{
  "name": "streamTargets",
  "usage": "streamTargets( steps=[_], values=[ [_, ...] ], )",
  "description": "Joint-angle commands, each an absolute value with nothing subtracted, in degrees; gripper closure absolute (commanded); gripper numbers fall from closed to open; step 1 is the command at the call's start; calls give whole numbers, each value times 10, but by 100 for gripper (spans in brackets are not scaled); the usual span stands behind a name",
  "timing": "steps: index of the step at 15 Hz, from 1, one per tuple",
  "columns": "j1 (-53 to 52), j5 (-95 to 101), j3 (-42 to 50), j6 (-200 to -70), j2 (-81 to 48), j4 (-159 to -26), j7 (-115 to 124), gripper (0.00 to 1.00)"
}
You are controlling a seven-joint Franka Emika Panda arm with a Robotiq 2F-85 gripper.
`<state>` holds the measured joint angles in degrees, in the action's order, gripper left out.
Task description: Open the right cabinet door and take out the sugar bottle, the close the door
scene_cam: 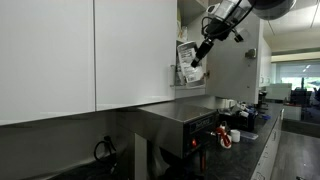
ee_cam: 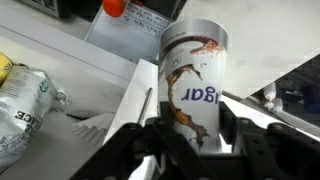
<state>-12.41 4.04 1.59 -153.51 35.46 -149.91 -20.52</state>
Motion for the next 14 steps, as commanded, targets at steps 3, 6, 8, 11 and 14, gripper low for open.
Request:
streamTargets(
  steps=[3,6,8,11,14],
  values=[
    [-179,20,30,-1503,390,-1502,-234,77],
    [-216,-3,43,-1509,401,-1508,-260,77],
    [-234,-17,49,-1518,407,-1514,-272,77],
    [-250,-28,54,-1543,415,-1528,-282,77],
    [-250,-23,50,-1570,410,-1540,-275,77]
  ],
)
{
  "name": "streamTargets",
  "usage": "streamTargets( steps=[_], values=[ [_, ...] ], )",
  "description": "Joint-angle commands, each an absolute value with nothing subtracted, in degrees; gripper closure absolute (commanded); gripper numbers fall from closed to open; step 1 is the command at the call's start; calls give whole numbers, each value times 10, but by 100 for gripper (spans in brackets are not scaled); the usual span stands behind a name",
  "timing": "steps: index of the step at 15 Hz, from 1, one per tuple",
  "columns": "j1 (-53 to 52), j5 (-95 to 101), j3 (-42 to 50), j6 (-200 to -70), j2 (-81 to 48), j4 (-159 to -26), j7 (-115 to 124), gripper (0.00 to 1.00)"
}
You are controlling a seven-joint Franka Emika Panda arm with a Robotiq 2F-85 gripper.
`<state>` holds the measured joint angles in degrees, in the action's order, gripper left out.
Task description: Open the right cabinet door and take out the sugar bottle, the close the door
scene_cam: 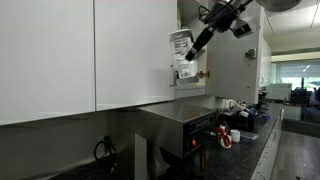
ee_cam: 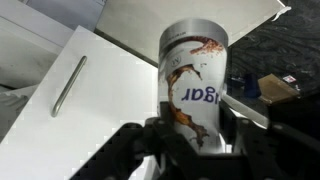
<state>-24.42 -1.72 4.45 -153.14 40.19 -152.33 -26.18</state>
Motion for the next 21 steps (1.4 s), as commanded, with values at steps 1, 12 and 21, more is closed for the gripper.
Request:
streamTargets(
  steps=[1,12,21],
  values=[
    [-249,-20,48,-1582,407,-1545,-272,77],
    [-272,-16,89,-1750,348,-1593,-241,77],
    [-366,-26,207,-1801,276,-1594,-260,77]
  ],
)
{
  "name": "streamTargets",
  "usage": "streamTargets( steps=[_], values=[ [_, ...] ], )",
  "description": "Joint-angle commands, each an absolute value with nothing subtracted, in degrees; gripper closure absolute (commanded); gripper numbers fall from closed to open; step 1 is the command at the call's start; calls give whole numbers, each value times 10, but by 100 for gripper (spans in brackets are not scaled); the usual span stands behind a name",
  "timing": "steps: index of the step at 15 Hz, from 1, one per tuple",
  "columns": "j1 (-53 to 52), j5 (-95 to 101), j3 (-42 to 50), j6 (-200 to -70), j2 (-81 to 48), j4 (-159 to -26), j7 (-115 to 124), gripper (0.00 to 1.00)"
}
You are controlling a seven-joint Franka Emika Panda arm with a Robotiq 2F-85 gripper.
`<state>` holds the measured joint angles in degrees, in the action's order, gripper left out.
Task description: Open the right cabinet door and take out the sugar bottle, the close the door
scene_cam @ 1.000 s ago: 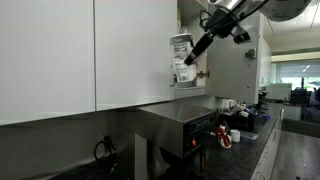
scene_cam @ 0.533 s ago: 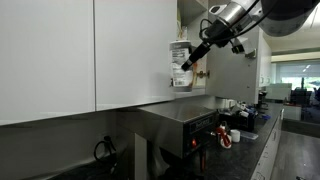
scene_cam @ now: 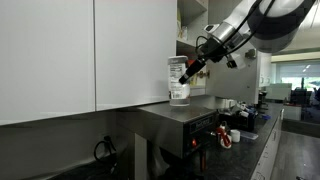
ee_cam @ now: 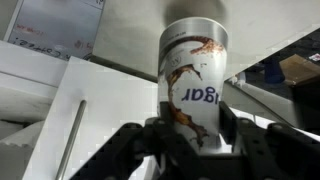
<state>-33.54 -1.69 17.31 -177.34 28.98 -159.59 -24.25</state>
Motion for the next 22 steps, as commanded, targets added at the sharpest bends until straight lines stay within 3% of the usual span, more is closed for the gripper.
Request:
streamTargets(
  steps=[1,6,7,8,12,22],
  values=[
    [-372,-24,216,-1803,271,-1594,-260,77],
    [-409,-14,254,-1812,264,-1592,-274,77],
    [-414,-13,258,-1813,265,-1593,-280,43],
    [-421,-11,263,-1813,266,-1593,-286,26],
    [-434,-5,272,-1805,269,-1593,-303,1],
    [-316,51,158,-1705,304,-1592,-268,0]
  ],
)
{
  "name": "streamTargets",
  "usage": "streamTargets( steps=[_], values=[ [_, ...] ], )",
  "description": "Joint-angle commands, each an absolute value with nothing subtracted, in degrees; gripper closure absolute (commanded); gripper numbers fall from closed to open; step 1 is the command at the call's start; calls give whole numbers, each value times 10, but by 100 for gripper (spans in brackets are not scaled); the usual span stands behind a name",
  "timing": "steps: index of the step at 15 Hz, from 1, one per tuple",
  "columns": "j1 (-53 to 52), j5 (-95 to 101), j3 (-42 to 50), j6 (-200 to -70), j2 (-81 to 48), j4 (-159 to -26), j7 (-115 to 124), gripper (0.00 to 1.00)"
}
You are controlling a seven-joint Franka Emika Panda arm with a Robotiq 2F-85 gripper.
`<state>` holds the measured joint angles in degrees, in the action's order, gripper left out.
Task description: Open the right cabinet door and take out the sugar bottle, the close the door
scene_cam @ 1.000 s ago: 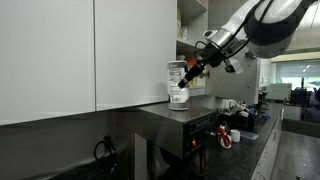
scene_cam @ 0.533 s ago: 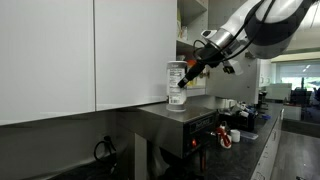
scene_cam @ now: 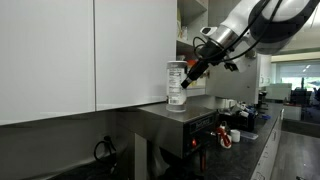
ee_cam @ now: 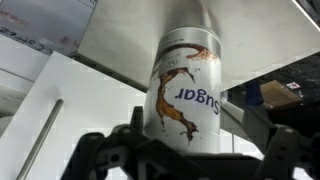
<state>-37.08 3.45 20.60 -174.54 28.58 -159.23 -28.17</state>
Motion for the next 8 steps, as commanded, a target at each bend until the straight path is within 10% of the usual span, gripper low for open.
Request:
streamTargets(
  steps=[1,8],
  values=[
    [-297,54,140,-1694,312,-1592,-263,0],
    [-185,61,34,-1588,380,-1590,-219,0]
  ],
)
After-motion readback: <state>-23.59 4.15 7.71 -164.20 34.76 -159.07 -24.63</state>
